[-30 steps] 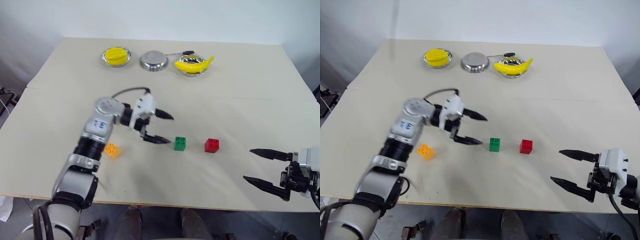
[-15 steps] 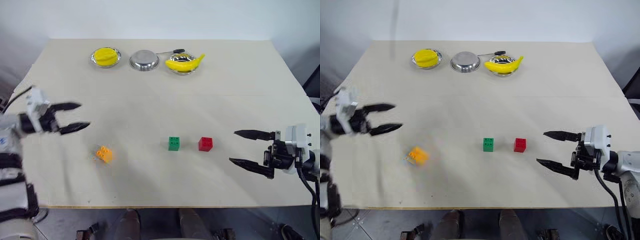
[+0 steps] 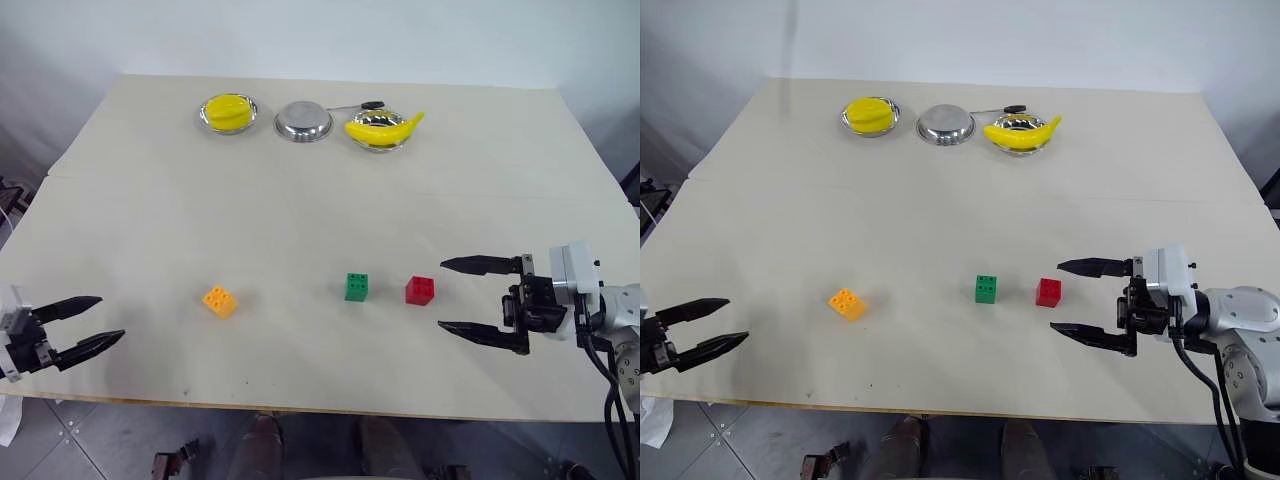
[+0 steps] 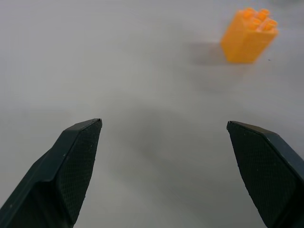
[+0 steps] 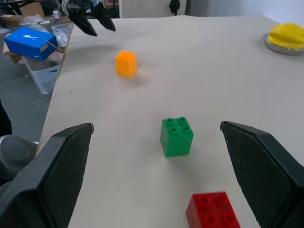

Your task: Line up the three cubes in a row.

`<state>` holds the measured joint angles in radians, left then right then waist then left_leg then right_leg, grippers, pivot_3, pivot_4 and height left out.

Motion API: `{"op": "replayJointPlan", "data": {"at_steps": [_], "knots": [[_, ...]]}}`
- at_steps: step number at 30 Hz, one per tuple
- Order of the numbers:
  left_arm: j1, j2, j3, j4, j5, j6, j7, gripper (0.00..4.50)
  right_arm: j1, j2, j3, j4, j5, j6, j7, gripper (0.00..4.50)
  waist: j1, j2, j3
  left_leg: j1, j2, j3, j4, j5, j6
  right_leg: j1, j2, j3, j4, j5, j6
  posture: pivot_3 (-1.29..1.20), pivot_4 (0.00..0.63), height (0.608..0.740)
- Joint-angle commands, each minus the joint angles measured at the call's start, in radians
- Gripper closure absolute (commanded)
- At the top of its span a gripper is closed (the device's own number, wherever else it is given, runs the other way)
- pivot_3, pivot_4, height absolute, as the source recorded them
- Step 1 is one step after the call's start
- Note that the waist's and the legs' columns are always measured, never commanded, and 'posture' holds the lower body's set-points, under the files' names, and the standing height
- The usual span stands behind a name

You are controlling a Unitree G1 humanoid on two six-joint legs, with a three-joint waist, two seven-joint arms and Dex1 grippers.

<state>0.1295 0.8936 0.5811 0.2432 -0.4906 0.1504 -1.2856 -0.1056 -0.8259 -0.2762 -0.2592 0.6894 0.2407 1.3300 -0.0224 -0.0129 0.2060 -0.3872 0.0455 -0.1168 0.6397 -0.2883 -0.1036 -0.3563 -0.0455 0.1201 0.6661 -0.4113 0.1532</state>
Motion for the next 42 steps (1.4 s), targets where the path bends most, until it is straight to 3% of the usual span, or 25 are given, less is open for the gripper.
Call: {"op": "replayJointPlan", "data": {"at_steps": [1, 6, 14, 18, 25, 29, 32, 38, 42], "knots": [[0.020, -0.091, -0.054, -0.254, -0.026, 0.039, 0.126, 0.02, 0.015, -0.004, -0.001, 0.002, 0.000, -0.022, 0.031, 0.00, 0.003, 0.000, 0.000, 0.000, 0.000, 0.000, 0.000, 0.000, 0.000, 0.001, 0.000, 0.000, -0.001, 0.000, 0.000, 0.00, 0.150, 0.740], [0.014, -0.256, -0.198, -0.464, 0.024, 0.107, 0.359, 0.02, 0.058, -0.017, -0.016, -0.039, 0.028, 0.014, 0.037, 0.00, -0.002, 0.000, 0.000, 0.000, 0.000, 0.000, -0.001, 0.000, 0.000, 0.000, 0.000, 0.000, -0.002, 0.001, 0.000, 0.00, 0.150, 0.740], [-0.019, -0.292, -0.288, -0.426, 0.103, 0.064, 0.443, 0.02, 0.122, -0.002, -0.046, -0.038, -0.002, -0.061, 0.049, 0.00, -0.005, 0.000, 0.000, 0.001, 0.001, 0.001, -0.002, 0.000, 0.000, 0.000, 0.002, 0.000, -0.003, 0.001, -0.001, 0.00, 0.150, 0.740], [-0.031, -0.285, -0.274, -0.401, 0.085, 0.082, 0.449, 0.84, 0.151, -0.015, -0.061, -0.041, -0.004, -0.056, 0.032, 0.00, -0.004, 0.000, 0.000, 0.001, 0.001, 0.001, -0.002, 0.000, 0.000, 0.001, 0.001, 0.000, -0.004, 0.001, -0.001, 0.00, 0.150, 0.740], [-0.131, -0.247, -0.317, -0.323, 0.074, 0.059, 0.353, 2.85, 0.205, -0.003, -0.095, -0.059, -0.010, -0.063, 0.000, 0.00, -0.002, 0.000, 0.000, 0.001, 0.001, 0.001, -0.002, 0.000, -0.001, 0.001, 0.001, 0.000, -0.003, 0.001, -0.001, 0.00, 0.150, 0.740], [-0.310, -0.183, -0.401, -0.192, 0.050, 0.023, 0.117, 3.02, 0.252, -0.006, -0.133, -0.086, 0.000, -0.049, -0.023, 0.00, 0.003, 0.000, 0.000, 0.001, 0.000, 0.001, -0.002, 0.001, -0.002, 0.001, 0.001, 0.000, -0.003, 0.001, -0.001, 0.00, 0.150, 0.740], [-0.513, -0.155, -0.519, -0.009, 0.119, -0.062, -0.062, 3.02, 0.280, -0.016, -0.168, -0.087, 0.004, -0.045, -0.021, 0.00, 0.004, 0.000, 0.000, 0.001, 0.000, 0.001, -0.002, 0.002, -0.003, 0.001, 0.002, -0.001, -0.004, 0.001, -0.001, 0.00, 0.150, 0.740], [-0.873, -0.292, -0.689, 0.412, 0.271, -0.246, -0.188, 3.02, 0.329, -0.008, -0.211, -0.124, 0.009, -0.035, -0.045, 0.00, 0.008, 0.000, 0.000, 0.001, -0.001, 0.001, -0.002, 0.002, -0.004, 0.001, 0.001, -0.001, -0.004, 0.002, 0.000, 0.00, 0.150, 0.740], [-0.961, -0.347, -0.726, 0.578, 0.328, -0.340, -0.215, 3.02, 0.378, 0.008, -0.234, -0.180, 0.024, -0.027, -0.075, 0.00, -0.012, 0.000, 0.000, -0.001, -0.001, 0.001, -0.003, 0.002, -0.003, 0.000, 0.002, -0.001, -0.005, 0.002, 0.000, 0.00, 0.150, 0.740]]}}
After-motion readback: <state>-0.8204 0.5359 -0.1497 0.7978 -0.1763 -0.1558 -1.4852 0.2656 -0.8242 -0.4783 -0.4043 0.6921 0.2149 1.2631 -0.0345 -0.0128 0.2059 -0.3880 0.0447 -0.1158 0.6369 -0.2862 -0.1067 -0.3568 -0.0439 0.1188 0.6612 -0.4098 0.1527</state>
